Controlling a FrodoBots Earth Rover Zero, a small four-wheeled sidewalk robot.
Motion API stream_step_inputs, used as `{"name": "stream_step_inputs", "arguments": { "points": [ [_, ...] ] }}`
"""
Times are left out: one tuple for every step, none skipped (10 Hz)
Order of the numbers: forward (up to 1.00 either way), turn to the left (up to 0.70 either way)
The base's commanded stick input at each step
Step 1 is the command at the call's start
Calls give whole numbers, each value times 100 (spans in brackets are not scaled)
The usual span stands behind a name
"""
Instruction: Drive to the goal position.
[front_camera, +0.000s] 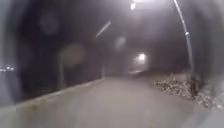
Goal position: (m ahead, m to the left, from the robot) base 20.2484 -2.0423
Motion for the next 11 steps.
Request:
{"name": "stream_step_inputs", "arguments": {
  "points": [
    [100,-5],
    [100,-5],
    [100,-4],
    [100,-4],
    [100,-5],
    [100,-4],
    [100,-4],
    [100,-5],
    [100,-5],
    [100,-6],
    [100,-10]
  ]
}}
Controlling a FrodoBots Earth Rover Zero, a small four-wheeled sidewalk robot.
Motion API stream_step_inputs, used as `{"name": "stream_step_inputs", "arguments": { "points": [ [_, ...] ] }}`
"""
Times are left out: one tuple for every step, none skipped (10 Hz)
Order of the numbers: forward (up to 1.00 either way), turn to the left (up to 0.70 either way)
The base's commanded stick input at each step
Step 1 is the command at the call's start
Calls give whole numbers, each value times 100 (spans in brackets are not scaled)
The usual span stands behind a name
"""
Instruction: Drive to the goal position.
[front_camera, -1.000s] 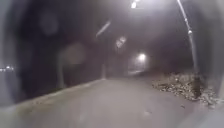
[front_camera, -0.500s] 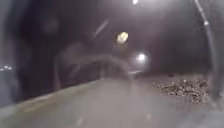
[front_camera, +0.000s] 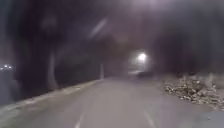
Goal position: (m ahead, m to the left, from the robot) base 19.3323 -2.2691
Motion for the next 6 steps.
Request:
{"name": "stream_step_inputs", "arguments": {
  "points": [
    [100,-10],
    [100,-10],
    [100,-10],
    [100,-9],
    [100,-9],
    [100,-8]
  ]
}}
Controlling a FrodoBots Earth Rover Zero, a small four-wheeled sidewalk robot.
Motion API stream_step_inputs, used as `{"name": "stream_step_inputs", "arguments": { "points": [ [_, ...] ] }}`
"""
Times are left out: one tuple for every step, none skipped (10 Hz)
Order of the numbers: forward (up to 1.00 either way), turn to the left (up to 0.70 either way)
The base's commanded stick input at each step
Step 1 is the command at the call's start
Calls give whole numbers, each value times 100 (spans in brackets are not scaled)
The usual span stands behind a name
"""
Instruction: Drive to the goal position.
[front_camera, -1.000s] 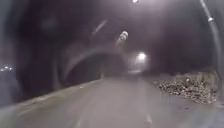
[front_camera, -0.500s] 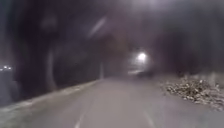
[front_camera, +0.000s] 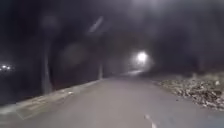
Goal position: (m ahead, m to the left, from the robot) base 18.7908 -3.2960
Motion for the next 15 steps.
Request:
{"name": "stream_step_inputs", "arguments": {
  "points": [
    [100,-6],
    [100,-5],
    [100,-5],
    [100,-5],
    [100,-5],
    [100,-5],
    [100,-5],
    [100,-4],
    [100,-3],
    [100,0],
    [100,0],
    [100,0],
    [100,0],
    [100,0],
    [100,0]
  ]
}}
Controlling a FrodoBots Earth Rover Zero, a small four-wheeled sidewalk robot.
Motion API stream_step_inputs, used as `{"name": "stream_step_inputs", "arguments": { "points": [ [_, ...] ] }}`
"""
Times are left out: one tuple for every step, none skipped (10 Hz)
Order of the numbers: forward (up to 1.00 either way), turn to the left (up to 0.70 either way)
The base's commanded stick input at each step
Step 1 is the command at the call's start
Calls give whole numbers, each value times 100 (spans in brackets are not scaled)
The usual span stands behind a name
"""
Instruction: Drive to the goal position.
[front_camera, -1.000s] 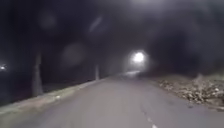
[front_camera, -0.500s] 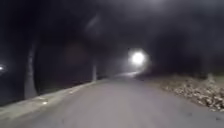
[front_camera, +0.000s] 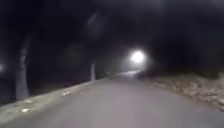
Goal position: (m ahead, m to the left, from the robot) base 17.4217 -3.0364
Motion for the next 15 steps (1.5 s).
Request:
{"name": "stream_step_inputs", "arguments": {
  "points": [
    [100,0],
    [100,0],
    [100,0],
    [100,0],
    [100,0],
    [100,0],
    [100,0],
    [100,0],
    [100,0],
    [100,0],
    [100,0],
    [100,0],
    [100,0],
    [100,0],
    [100,0]
  ]
}}
